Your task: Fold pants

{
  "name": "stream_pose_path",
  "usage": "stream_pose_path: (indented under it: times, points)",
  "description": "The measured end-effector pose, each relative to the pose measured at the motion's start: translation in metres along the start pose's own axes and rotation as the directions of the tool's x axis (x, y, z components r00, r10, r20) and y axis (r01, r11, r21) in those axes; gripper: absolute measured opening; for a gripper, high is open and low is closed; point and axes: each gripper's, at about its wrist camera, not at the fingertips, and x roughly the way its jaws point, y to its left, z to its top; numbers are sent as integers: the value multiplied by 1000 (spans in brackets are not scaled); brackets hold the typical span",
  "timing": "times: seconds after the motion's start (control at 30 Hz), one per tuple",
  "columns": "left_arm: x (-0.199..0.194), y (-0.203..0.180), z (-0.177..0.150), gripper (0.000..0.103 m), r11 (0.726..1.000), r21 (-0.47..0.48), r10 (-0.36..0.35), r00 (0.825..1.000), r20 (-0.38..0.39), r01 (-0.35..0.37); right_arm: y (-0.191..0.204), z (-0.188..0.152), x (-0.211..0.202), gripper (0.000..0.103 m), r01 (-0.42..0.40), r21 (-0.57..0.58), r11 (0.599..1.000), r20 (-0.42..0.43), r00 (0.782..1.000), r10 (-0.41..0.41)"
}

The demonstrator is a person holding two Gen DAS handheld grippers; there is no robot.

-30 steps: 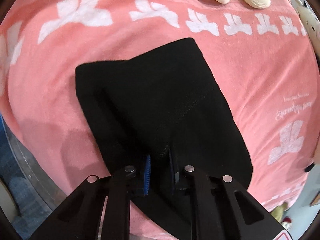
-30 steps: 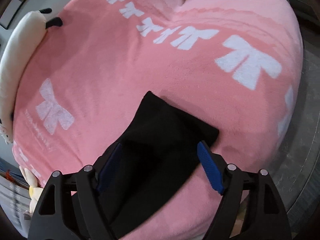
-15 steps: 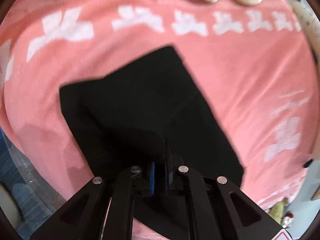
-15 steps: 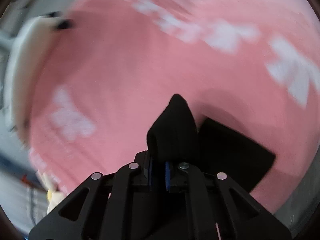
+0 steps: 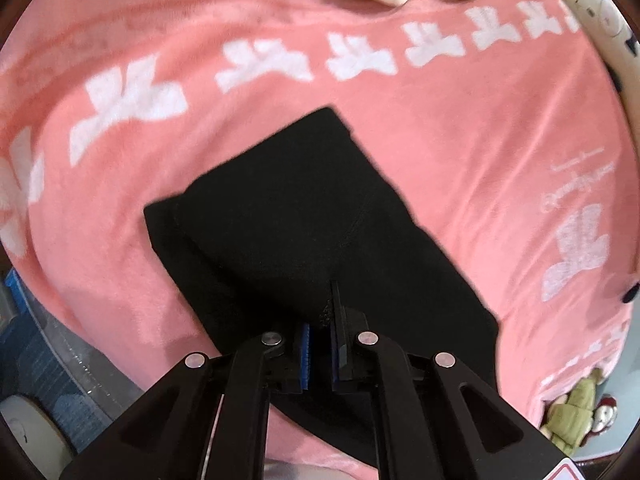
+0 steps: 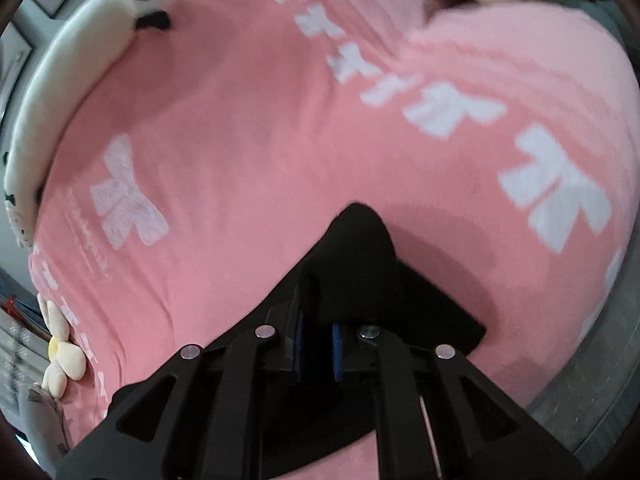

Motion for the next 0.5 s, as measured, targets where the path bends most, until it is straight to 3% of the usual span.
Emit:
stream_pose_path:
  times: [0.07, 0.13, 0.2, 0.23, 0.3, 0.37, 0.43, 0.5]
  points:
    - [2, 2, 1, 6, 999, 28, 30, 1000, 4, -30, -3, -4, 14, 10, 78, -68, 995, -44, 996, -81]
    - [21, 9, -3, 8, 994, 48, 95, 995, -36, -94, -13, -16, 45, 13, 187, -120, 975, -140, 969, -203]
    - [32, 21, -8, 12, 995, 12, 95, 992, -79, -94, -15, -22, 35, 19, 168, -84, 982, -104, 979, -176]
    - [29, 25, -11, 16, 997, -5, 75, 994, -78, -76, -13, -23, 27, 29, 173, -78, 982, -87, 980, -179]
    - [13, 31, -13, 30, 999, -26, 45, 998, -39, -46, -7, -26, 8, 40, 202, -81, 976, -31, 978, -205]
    - [-8, 38, -13, 56, 998, -39, 48, 998, 29, -47, 1, -29, -8, 40, 240, -114, 964, 28, 971, -238]
    - [-20, 42, -9, 58, 999, -48, 27, 997, 66, -24, 17, -36, -21, 40, 239, -160, 958, 68, 971, -231]
    - [-21, 39, -5, 61, 999, -32, -20, 998, 57, 22, 36, -47, -21, 41, 144, -169, 975, 27, 990, -142]
